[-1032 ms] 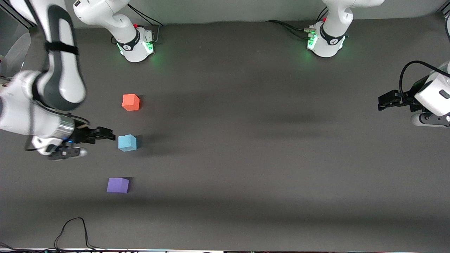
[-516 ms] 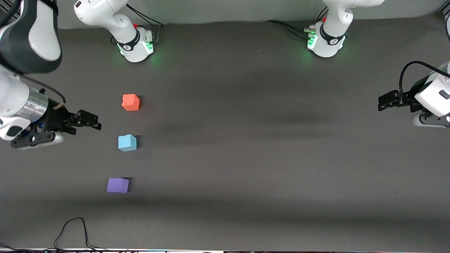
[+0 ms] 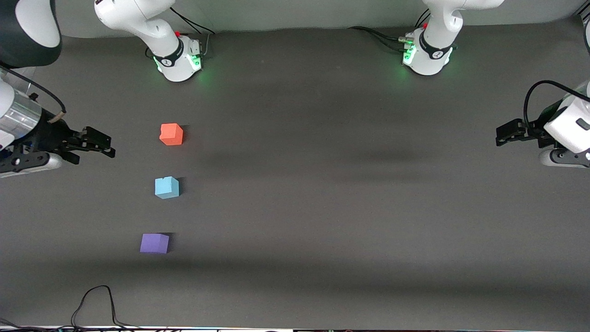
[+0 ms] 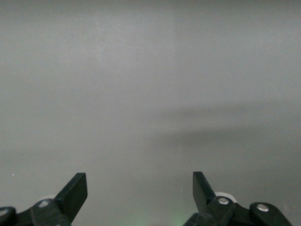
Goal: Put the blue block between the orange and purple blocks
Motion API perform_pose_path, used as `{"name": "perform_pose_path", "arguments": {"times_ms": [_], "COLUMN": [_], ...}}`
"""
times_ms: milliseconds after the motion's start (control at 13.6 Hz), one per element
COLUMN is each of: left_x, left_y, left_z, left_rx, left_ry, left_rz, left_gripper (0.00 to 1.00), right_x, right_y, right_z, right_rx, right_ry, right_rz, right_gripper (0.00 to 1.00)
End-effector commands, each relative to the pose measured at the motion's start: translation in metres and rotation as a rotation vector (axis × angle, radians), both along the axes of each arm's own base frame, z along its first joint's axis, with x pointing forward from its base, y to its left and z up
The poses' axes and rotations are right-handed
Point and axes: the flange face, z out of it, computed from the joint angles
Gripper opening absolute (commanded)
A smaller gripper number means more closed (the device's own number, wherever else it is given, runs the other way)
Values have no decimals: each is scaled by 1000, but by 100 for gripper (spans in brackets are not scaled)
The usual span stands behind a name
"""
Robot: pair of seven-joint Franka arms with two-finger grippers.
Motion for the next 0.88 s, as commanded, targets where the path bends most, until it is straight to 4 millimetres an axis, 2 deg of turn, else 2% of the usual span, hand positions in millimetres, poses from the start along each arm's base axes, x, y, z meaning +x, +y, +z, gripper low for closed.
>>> {"name": "perform_pose_path", "arguments": {"times_ms": [0, 295, 811], "left_x": [3, 3, 3], "left_y": [1, 1, 1], "left_z": [3, 3, 2], "left_rx": [13, 13, 15], "left_ry": [-10, -10, -10], "left_rz": [-5, -5, -6], "left_gripper": [100, 100, 100], "right_x": [-20, -16, -18], "right_y": [-2, 7, 5], "right_z": [0, -9, 7], "right_rx": [-10, -59, -63], "right_ry": [5, 12, -19], "right_rz": [0, 20, -37], "right_gripper": [100, 100, 100]}}
